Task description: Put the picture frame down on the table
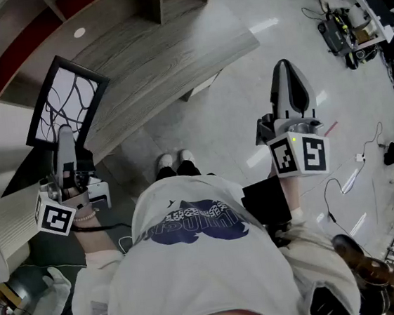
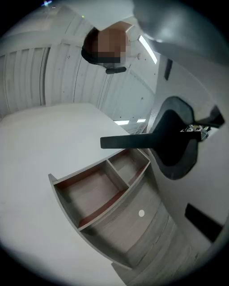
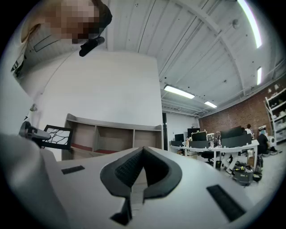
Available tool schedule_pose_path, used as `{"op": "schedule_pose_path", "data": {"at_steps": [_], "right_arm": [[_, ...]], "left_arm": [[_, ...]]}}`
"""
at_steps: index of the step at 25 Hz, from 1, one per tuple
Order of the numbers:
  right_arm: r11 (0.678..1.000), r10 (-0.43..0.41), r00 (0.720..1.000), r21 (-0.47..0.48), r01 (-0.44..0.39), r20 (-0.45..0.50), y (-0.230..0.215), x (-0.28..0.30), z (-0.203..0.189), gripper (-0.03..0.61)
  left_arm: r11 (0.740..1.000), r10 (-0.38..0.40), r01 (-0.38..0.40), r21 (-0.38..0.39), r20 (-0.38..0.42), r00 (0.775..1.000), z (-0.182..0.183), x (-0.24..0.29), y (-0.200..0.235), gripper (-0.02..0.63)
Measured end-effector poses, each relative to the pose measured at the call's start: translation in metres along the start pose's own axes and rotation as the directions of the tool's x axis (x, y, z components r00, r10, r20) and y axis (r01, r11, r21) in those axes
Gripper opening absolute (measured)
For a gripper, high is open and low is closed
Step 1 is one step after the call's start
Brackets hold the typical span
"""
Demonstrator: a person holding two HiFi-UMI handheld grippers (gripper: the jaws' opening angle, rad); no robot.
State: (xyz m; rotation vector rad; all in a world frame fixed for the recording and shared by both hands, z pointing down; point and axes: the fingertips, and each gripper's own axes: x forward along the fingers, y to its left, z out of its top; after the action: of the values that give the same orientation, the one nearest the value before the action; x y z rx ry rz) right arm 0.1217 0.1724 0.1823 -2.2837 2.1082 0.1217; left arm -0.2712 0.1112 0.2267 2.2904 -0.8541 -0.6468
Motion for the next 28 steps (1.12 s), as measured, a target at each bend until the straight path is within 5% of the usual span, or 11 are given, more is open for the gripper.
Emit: {"op": "schedule_pose_path", "data": {"at_steps": [19, 23, 27, 28], "right_arm": [[1.000, 0.006, 1.000, 0.012, -0.006, -0.028, 0.005, 0.007, 0.003, -0.003], [0.976, 0.135, 0.988, 0.183, -0.120, -0.071, 0.012, 0.015, 0.001, -0.002], [0.883, 0.364, 0.927, 0.350, -0.314, -0.087, 0.016, 0.027, -0.024, 0.003], [0.853, 0.426, 0.899, 0.375, -0.363, -0.100, 0.022, 0.028, -0.030, 0.070]], "left_arm": [[1.000, -0.013, 0.013, -0.018, -0.040, 0.999, 0.002, 0.001, -0.002, 0.018], [0.998, -0.058, 0.053, -0.044, -0.131, 0.990, -0.004, 0.008, -0.008, 0.018], [0.985, -0.164, 0.145, -0.094, -0.250, 0.954, -0.047, 0.033, -0.019, 0.018], [0.979, -0.199, 0.174, -0.109, -0.284, 0.938, -0.058, 0.038, -0.026, 0.018]]}}
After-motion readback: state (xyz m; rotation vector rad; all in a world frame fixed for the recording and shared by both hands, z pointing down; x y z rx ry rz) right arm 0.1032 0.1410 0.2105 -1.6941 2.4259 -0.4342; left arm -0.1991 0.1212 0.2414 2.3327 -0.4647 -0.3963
